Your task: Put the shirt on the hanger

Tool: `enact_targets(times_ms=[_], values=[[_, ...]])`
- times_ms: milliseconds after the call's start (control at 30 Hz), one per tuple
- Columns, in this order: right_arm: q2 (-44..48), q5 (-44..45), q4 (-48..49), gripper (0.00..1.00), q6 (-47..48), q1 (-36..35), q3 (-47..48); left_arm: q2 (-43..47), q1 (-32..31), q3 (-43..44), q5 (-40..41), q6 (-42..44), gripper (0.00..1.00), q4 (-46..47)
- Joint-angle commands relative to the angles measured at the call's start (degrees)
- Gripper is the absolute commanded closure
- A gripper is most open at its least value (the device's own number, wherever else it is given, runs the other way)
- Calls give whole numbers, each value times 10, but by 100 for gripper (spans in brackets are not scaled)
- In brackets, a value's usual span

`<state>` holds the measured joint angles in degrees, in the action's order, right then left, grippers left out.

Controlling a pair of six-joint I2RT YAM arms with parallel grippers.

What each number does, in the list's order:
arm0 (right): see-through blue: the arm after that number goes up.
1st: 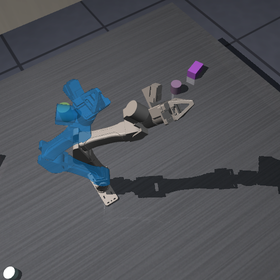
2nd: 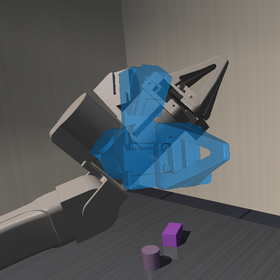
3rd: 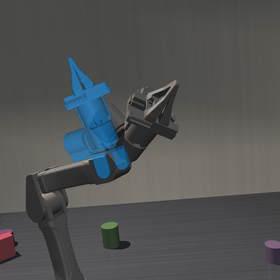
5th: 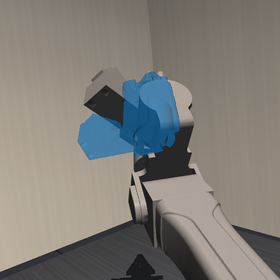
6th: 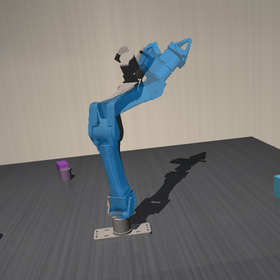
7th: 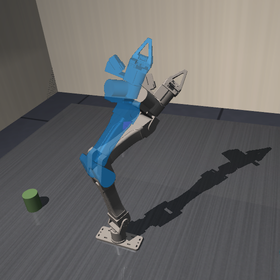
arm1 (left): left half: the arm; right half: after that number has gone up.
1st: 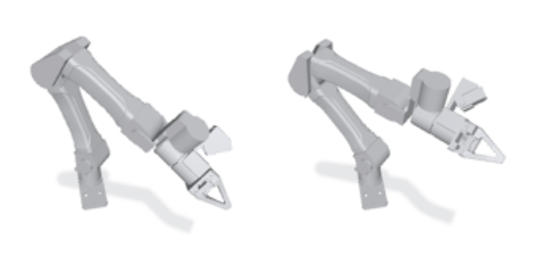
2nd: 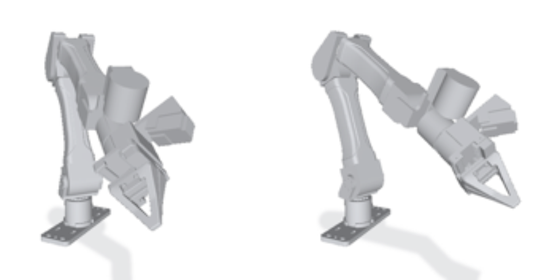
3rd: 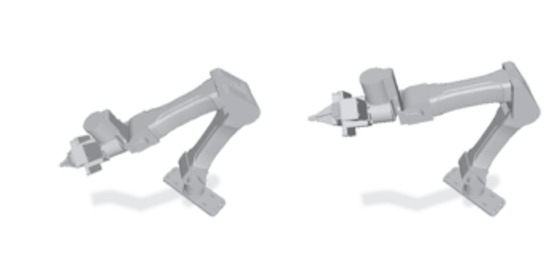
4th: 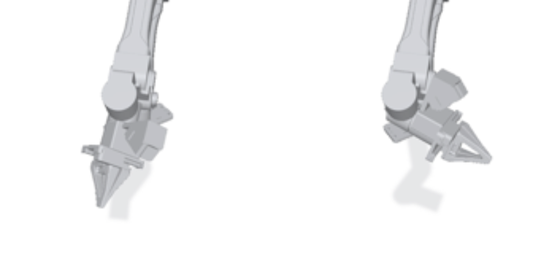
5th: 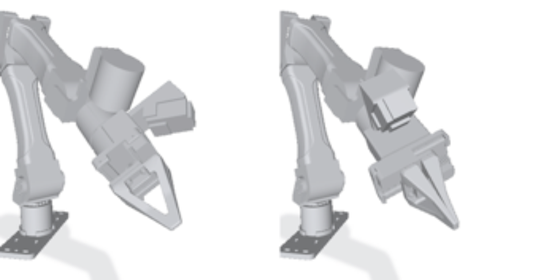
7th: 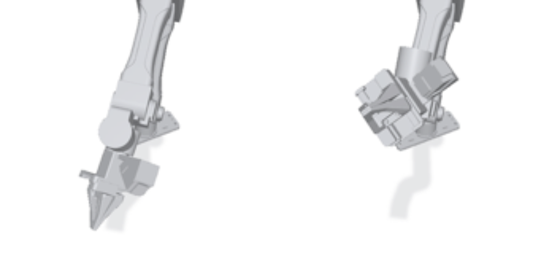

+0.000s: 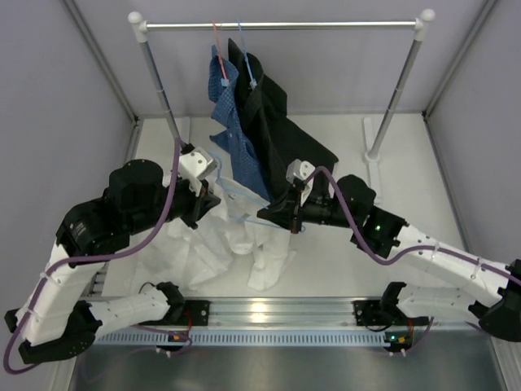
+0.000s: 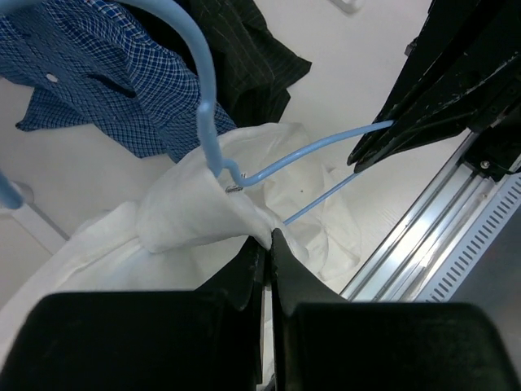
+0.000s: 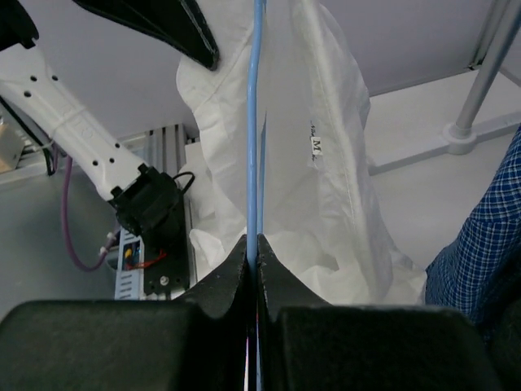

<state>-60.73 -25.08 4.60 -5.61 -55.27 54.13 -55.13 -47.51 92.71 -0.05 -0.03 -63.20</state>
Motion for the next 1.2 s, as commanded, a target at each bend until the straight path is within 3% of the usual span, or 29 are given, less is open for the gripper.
enact_targets(times_ms=[0, 100, 267, 567, 700, 733, 933, 1033, 1067, 1133, 1167], values=[[4, 156, 164, 100, -37, -49, -4, -2, 0, 13, -18, 3, 100, 8], [2, 242, 170, 100, -20, -98, -10, -7, 0, 16, -6, 3, 100, 9], [19, 401, 267, 100, -19, -179, -76, -14, 0, 34, 13, 2, 100, 9], [3, 663, 367, 100, 53, -322, -97, -17, 0, 40, -158, 12, 100, 9], [13, 629, 335, 100, 81, -340, -90, -6, 0, 19, -118, 8, 100, 10], [18, 622, 334, 100, 80, -341, -95, -5, 0, 14, -80, 5, 92, 9], [60, 594, 377, 100, 95, -340, -151, -6, 0, 8, -47, 3, 83, 10], [69, 568, 427, 100, 108, -339, -184, 0, 0, 21, -64, 13, 60, 13], [69, 566, 448, 100, 110, -339, -188, 4, 0, 23, -86, 19, 46, 20], [65, 566, 462, 100, 110, -335, -193, 9, 0, 27, -117, 36, 32, 31], [62, 569, 484, 100, 111, -332, -196, 13, 0, 28, -135, 43, 12, 39]])
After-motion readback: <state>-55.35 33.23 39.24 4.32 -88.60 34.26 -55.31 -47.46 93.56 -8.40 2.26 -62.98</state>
